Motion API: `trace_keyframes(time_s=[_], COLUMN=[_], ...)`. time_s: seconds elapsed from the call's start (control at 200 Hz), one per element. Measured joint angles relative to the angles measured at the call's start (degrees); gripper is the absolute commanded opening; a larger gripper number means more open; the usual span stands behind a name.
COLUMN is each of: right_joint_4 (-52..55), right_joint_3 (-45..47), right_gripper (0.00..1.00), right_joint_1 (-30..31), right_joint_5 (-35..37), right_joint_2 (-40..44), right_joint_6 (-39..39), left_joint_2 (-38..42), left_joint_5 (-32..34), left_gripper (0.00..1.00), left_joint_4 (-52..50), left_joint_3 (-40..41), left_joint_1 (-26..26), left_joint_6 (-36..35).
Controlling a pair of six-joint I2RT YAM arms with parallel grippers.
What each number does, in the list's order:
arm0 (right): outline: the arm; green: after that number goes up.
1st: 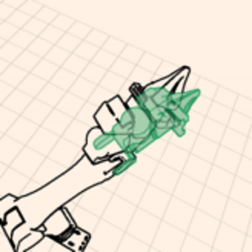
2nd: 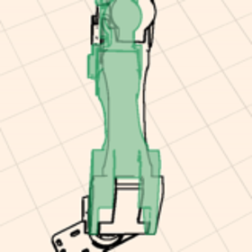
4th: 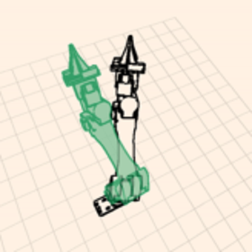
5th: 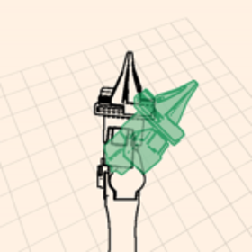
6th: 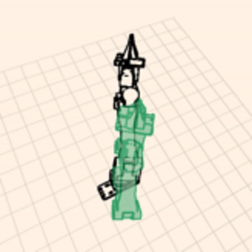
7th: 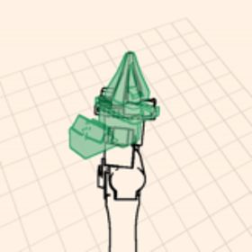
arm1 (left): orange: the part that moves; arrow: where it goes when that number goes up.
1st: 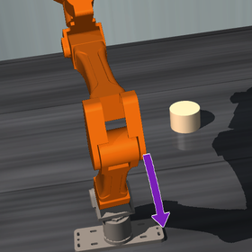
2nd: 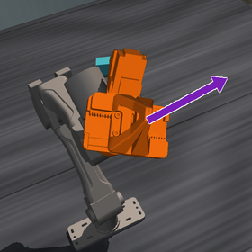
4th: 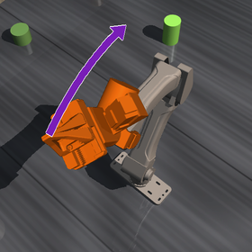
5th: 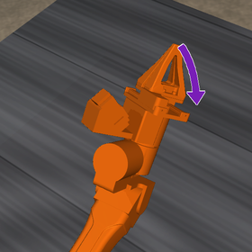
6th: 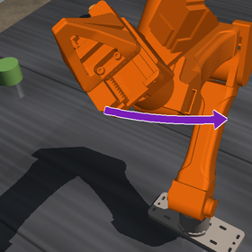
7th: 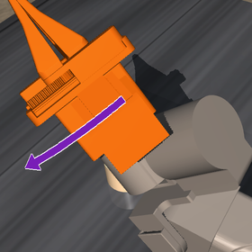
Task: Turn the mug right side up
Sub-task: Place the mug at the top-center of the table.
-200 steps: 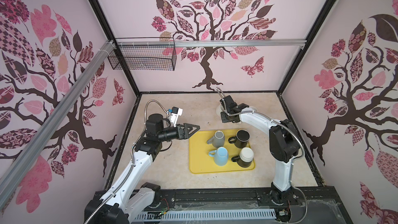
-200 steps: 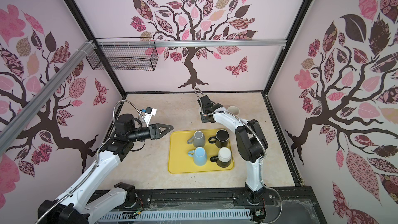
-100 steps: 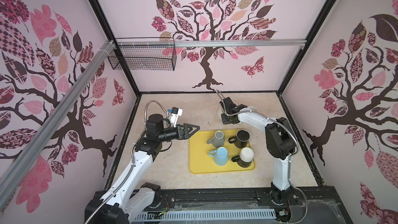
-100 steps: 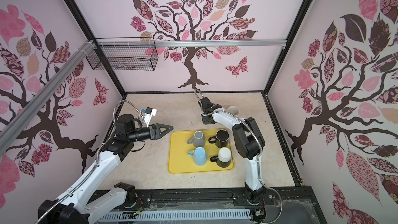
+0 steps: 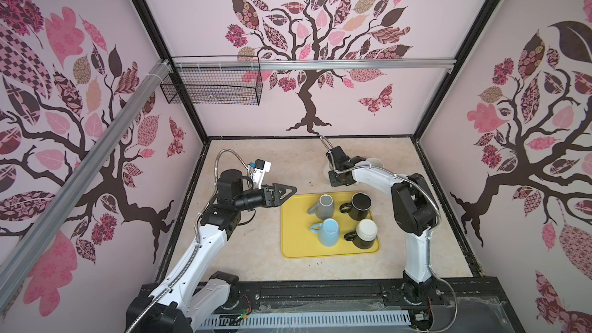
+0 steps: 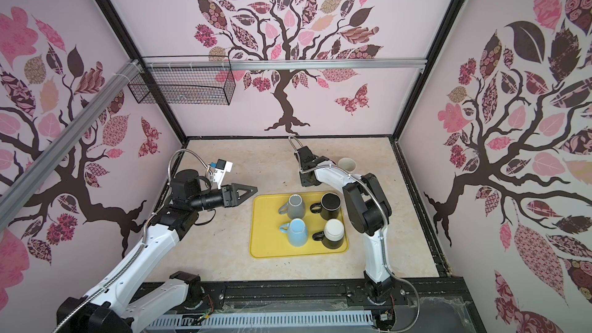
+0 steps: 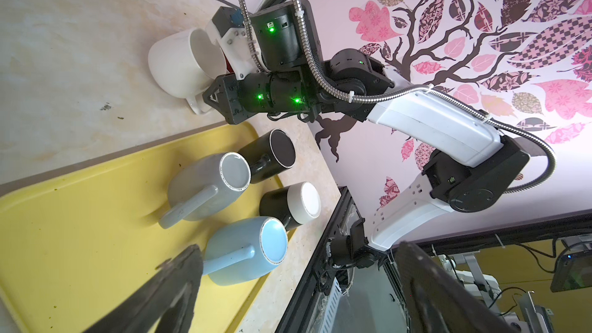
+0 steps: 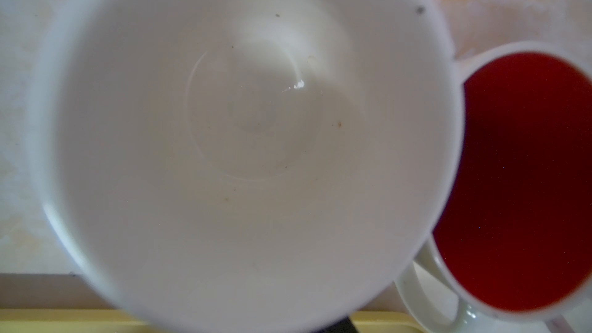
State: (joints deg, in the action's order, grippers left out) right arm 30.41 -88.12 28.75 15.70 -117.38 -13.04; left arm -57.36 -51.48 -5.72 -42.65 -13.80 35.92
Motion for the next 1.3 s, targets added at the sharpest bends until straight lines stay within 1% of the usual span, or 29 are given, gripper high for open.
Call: trace_keyframes(time_s=[0.46,0.87,1.04,1.195,1.3], right_joint_4=[-0.1,-1.1,-2.7,-5.5,-7.3], right_joint_3=[-1.4,-0.3,4.3,10.0,12.1], right_gripper=[0.28,0.34,0.35,0.35,0.35], right_joint_1=[0.0,-0.1,-0.1,0.0,1.0], right_joint_5=[-0.2,-1.5,-3.6,-6.8,-8.5], right_joint_2=[0.0,0.7,4.9,12.7,17.9], right_joint_6=[-0.8,-1.1,-1.1,-1.4,-1.8], left_joint_2=[0.5,0.7,0.5,0.3,-0.2], left_joint_5=[0.4,0.5,1.6,3.5,5.1], left_gripper=[0.97,0.97,0.97,0.97,0.97], left_joint_4=[-1.1,-2.8,-5.0,-7.4,-10.0], left_joint_3=[0.0,0.0,0.0,-0.1,-0.5], left_joint_1=[0.3,1.0,1.1,1.1,1.1], left_joint_6=[-0.2,-1.3,-3.0,-5.0,-7.0])
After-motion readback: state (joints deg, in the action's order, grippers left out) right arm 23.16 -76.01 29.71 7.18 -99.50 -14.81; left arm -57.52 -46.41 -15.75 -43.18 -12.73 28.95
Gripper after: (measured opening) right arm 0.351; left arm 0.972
